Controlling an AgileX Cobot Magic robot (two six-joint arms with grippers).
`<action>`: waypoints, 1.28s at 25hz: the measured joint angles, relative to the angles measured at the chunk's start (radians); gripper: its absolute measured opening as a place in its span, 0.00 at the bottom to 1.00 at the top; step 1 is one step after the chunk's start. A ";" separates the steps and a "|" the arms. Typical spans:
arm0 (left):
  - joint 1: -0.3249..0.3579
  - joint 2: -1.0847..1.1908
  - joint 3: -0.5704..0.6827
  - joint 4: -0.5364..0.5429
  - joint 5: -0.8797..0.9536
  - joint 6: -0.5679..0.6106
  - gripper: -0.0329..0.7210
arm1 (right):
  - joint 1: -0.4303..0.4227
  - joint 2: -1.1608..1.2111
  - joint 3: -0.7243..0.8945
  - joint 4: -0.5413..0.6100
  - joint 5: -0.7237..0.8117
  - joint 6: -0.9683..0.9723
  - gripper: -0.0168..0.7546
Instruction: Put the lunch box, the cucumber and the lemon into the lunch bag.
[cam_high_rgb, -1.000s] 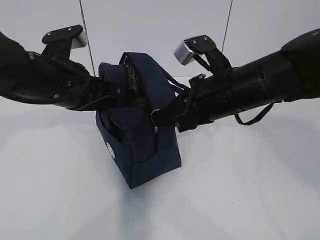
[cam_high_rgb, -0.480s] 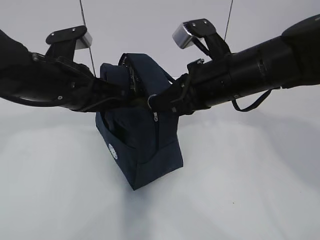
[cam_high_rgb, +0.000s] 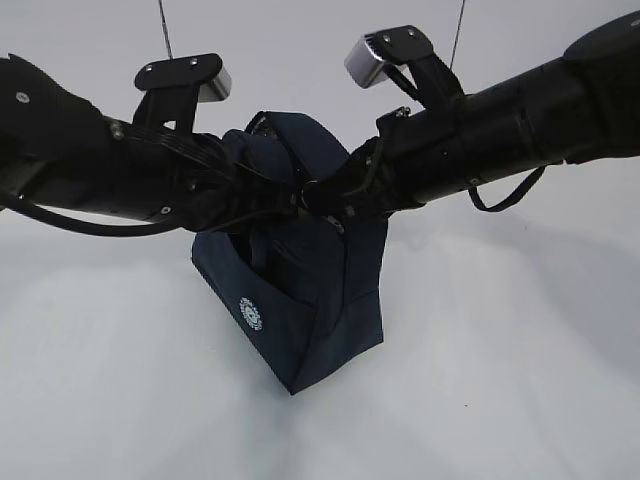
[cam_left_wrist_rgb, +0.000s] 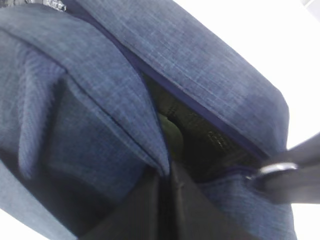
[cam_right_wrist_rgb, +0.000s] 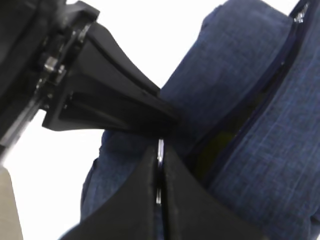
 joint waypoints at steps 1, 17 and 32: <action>-0.002 0.000 0.000 -0.002 0.000 0.000 0.04 | 0.000 0.000 0.000 -0.019 0.000 0.017 0.03; 0.007 -0.034 0.000 0.010 0.004 0.000 0.32 | 0.000 -0.040 -0.002 -0.216 0.043 0.147 0.03; 0.029 -0.163 0.000 -0.077 0.265 0.002 0.69 | 0.000 -0.045 -0.020 -0.253 0.074 0.181 0.03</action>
